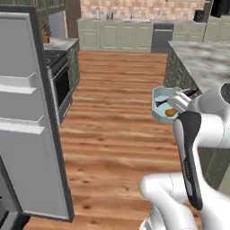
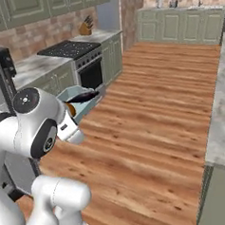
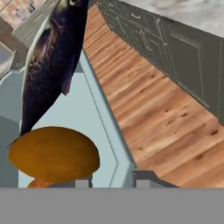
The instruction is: Place the tupperware containing the fish and mushroom meal in the microwave. Close the microwave door and press the start button to reheat the meal.
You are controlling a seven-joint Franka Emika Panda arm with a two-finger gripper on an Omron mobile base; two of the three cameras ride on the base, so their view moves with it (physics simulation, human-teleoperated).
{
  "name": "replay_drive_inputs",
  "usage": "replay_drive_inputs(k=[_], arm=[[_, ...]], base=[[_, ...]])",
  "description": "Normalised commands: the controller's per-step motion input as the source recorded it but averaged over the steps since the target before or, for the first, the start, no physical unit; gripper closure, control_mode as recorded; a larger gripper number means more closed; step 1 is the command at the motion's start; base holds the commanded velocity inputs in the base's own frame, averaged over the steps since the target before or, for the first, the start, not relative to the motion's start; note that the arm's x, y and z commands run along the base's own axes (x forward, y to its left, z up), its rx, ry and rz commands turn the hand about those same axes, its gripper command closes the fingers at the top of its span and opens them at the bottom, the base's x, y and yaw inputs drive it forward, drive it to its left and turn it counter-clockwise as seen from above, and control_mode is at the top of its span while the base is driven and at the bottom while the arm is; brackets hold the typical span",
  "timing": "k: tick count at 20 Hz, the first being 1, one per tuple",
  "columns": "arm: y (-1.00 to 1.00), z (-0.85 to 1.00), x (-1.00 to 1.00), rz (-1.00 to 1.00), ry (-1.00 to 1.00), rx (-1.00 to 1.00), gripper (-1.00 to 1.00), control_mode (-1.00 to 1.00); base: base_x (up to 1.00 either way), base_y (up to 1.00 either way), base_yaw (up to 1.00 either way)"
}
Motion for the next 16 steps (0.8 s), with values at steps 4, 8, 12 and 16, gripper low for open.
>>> replay_drive_inputs(k=[4, 8, 12, 16], arm=[[0.00, 0.00, 0.00, 0.00, 0.00, 0.00, 1.00, 1.00], [0.00, 0.00, 0.00, 0.00, 0.00, 0.00, 1.00, 1.00], [0.00, 0.00, 0.00, 0.00, 0.00, 0.00, 1.00, 1.00], [0.00, 0.00, 0.00, 0.00, 0.00, 0.00, 1.00, 1.00]], base=[[0.06, -0.51, -0.56], [0.16, -0.33, -0.51], [0.12, -0.21, -0.45], [-0.02, -0.41, -0.45]])
